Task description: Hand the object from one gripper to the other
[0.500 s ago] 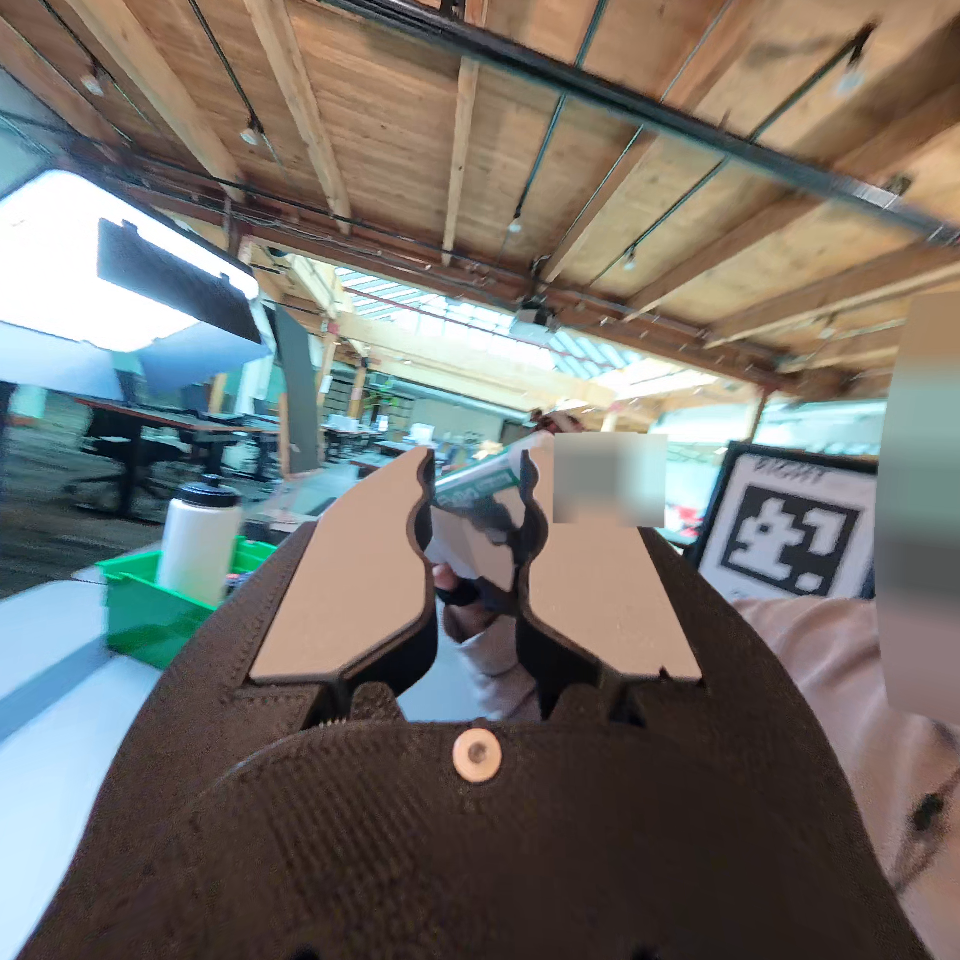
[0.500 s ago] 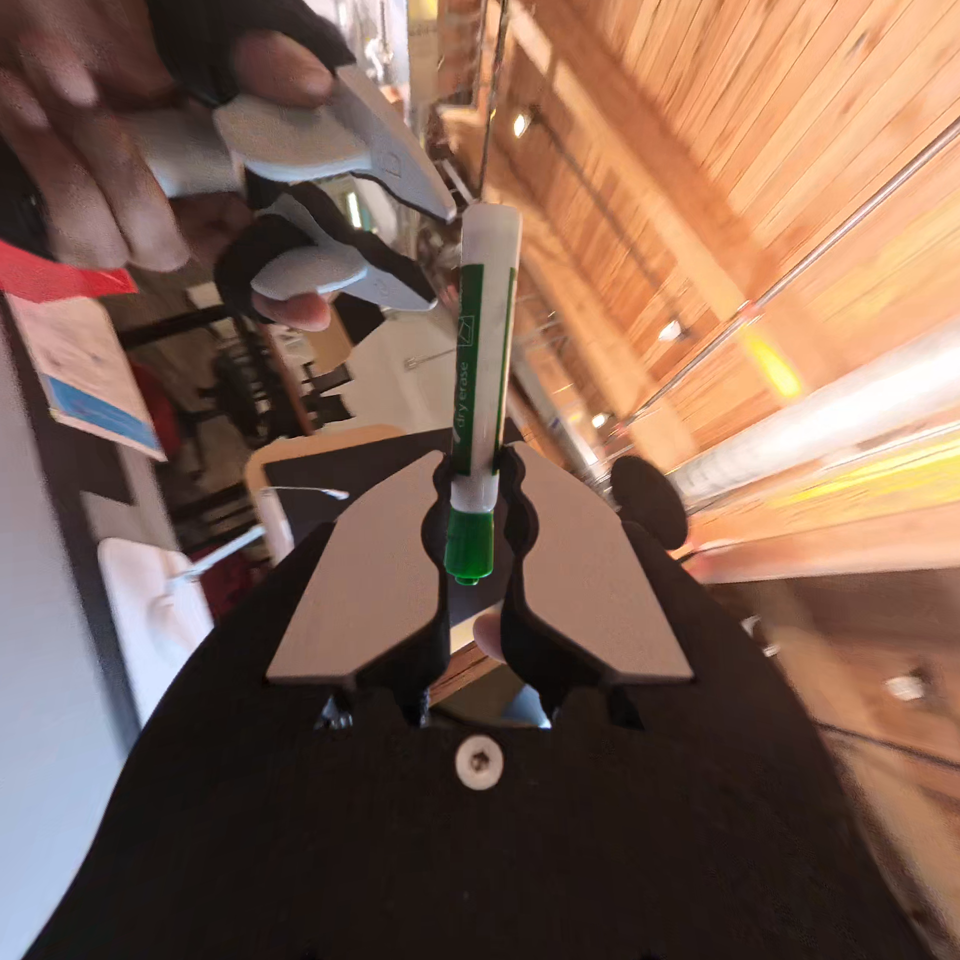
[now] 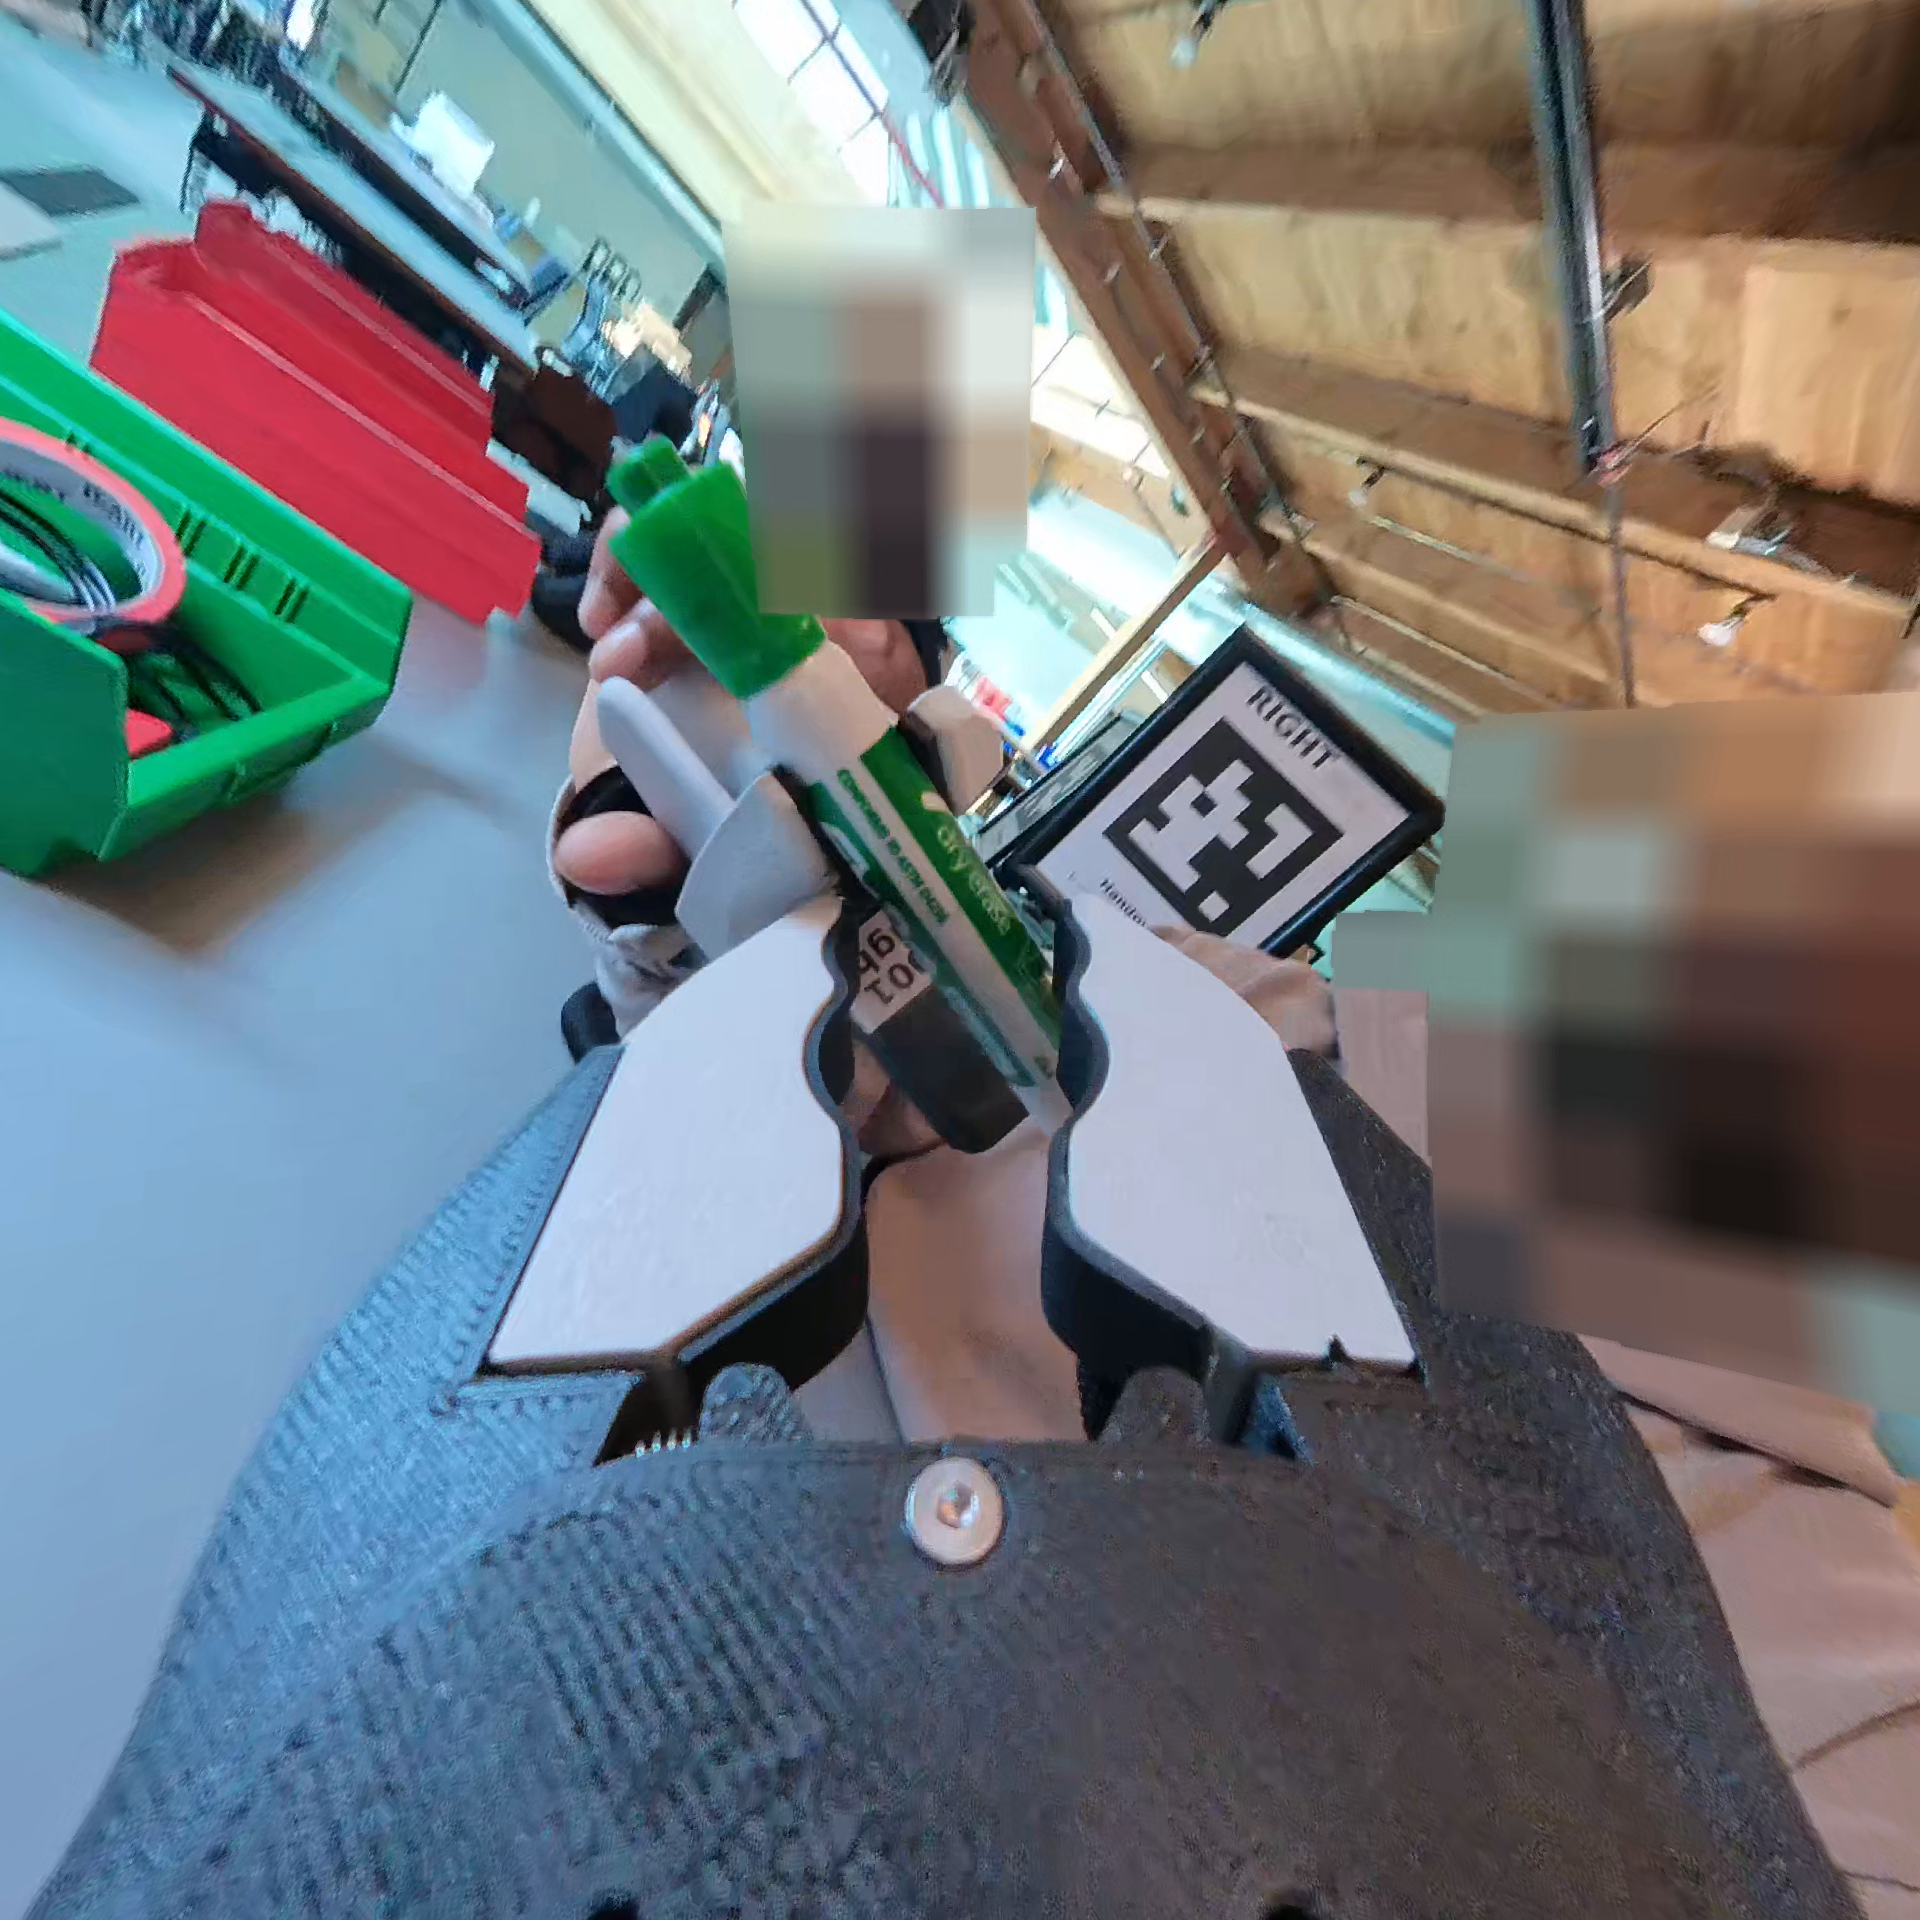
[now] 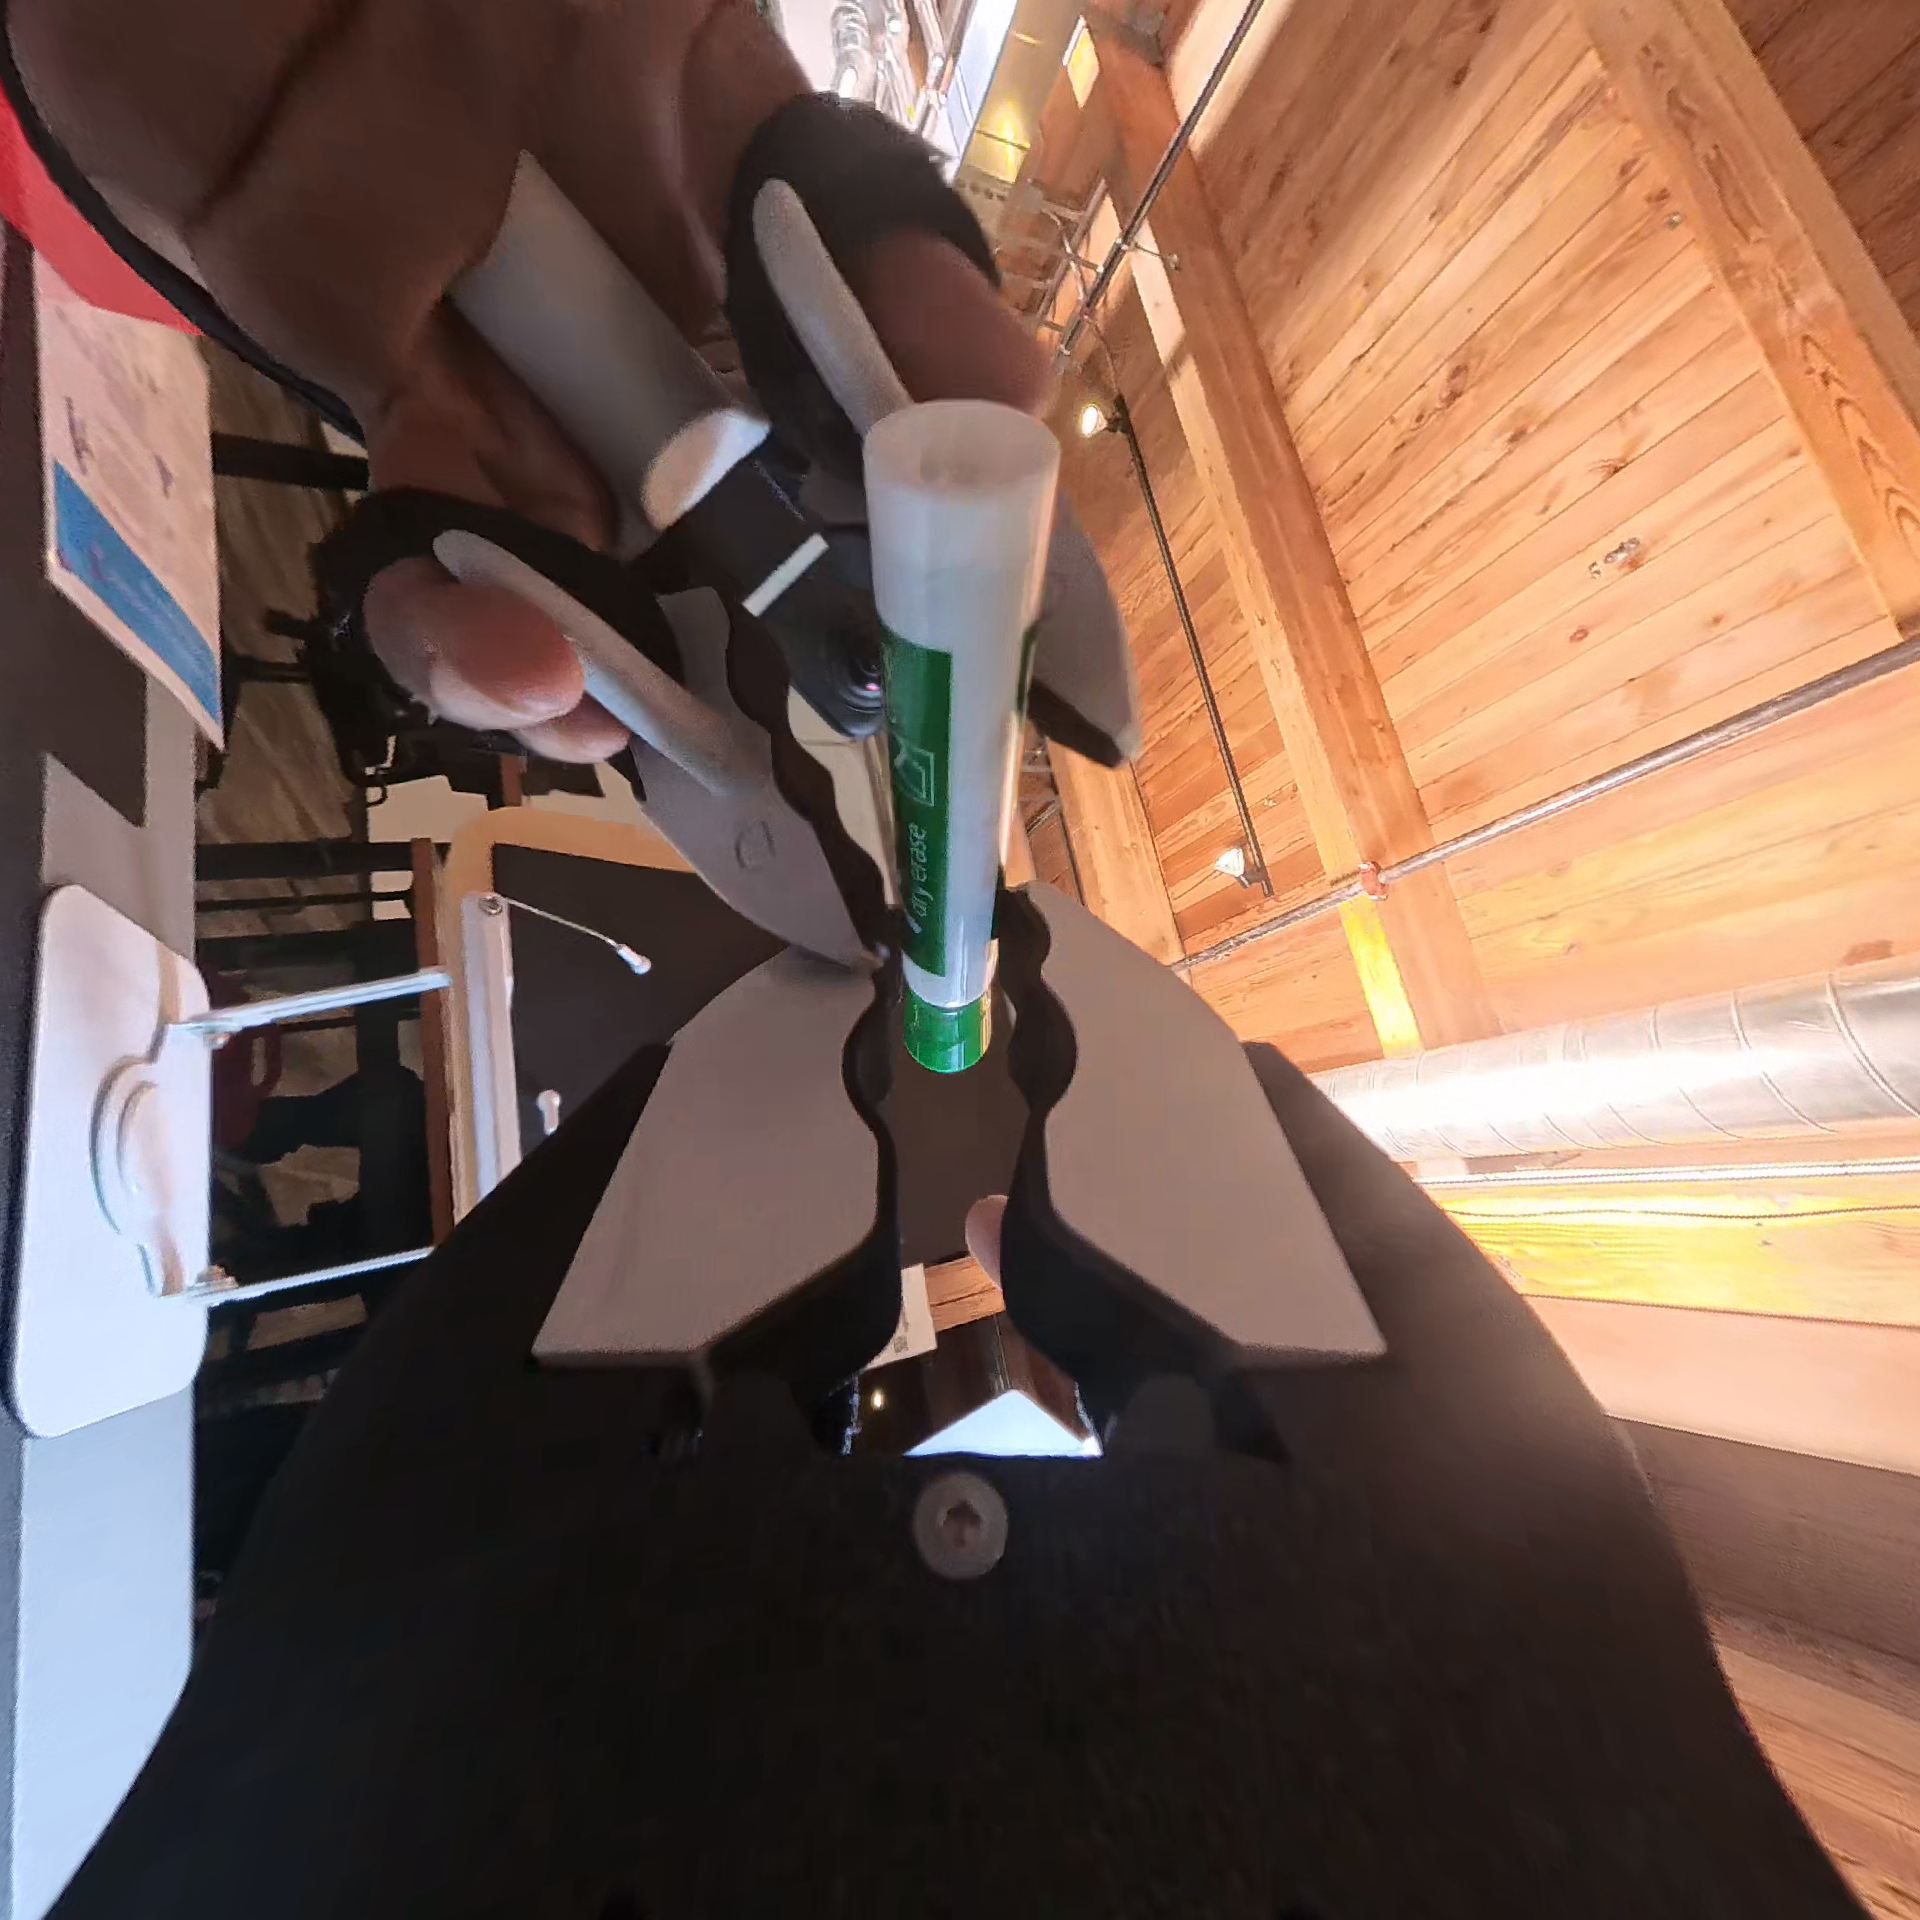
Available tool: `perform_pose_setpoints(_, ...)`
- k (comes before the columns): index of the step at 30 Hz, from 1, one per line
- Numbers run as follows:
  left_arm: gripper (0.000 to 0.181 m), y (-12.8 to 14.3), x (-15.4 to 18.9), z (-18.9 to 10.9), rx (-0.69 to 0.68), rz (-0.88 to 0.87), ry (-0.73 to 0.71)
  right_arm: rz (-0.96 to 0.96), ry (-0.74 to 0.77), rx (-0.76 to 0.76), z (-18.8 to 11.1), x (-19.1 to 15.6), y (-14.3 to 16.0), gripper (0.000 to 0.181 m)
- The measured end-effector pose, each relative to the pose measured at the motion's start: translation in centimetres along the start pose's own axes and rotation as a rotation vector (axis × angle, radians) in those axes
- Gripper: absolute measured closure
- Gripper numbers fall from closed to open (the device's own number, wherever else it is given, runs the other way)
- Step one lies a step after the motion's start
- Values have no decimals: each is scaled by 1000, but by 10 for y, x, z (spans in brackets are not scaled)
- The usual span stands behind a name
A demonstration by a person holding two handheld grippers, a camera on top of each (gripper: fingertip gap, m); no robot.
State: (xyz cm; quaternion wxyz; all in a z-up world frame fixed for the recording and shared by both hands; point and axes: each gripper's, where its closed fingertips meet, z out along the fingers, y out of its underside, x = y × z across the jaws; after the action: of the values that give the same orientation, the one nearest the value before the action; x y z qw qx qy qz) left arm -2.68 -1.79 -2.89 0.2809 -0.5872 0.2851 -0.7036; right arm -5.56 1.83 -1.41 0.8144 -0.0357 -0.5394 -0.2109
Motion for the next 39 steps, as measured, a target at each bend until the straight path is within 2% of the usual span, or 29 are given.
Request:
perform_pose_setpoints(1,146,4,-4,5,-14,-11,-7,-10,-11,-8,1,-5,2,164)
perform_pose_setpoints(5,156,4,-18,9,11,-34,-11,-1,-32,-37,3,-17,10,163)
perform_pose_setpoints(9,161,-9,-24,-4,77,87,-50,195,-31,-93,1,-11,34,158)
perform_pose_setpoints(11,163,-22,-26,-18,119,228,-165,449,-51,-107,-2,-4,53,157)
perform_pose_setpoints(14,165,-34,-35,-40,84,548,-482,1074,-189,-54,-2,3,60,156)
perform_pose_setpoints(16,166,-41,-40,-51,35,773,-705,1500,-332,59,0,14,45,136)
perform_pose_setpoints(18,166,-44,-41,-52,3,914,-830,1748,-440,150,1,26,30,120)
perform_pose_setpoints(20,167,-41,-45,-44,-34,994,-883,1787,-454,177,2,33,20,118)
perform_pose_setpoints(23,166,-29,-60,-28,-114,1061,-933,1742,-478,119,7,30,4,121)
perform_pose_setpoints(24,166,-24,-66,-24,-146,1065,-939,1719,-476,77,9,27,3,134)
perform_pose_setpoints(25,166,-21,-71,-22,-166,1060,-943,1671,-472,31,8,22,5,162)
perform_pose_setpoints(28,166,-19,-80,-24,-137,990,-916,1562,-562,-65,3,14,11,162)
perform_pose_setpoints(29,161,-22,-79,-27,-101,942,-894,1571,-516,-62,1,23,20,162)
perform_pose_setpoints(31,141,-28,-79,-40,-50,845,-876,1570,-395,-113,-5,42,53,161)
perform_pose_setpoints(35,141,-54,-64,-78,117,816,-903,1480,-229,-432,-46,51,152,162)
perform_pose_setpoints(37,141,-64,-56,-94,180,814,-928,1435,-158,-630,-79,42,208,162)
perform_pose_setpoints(39,141,-71,-48,-106,223,820,-944,1474,-144,-796,-113,19,251,162)
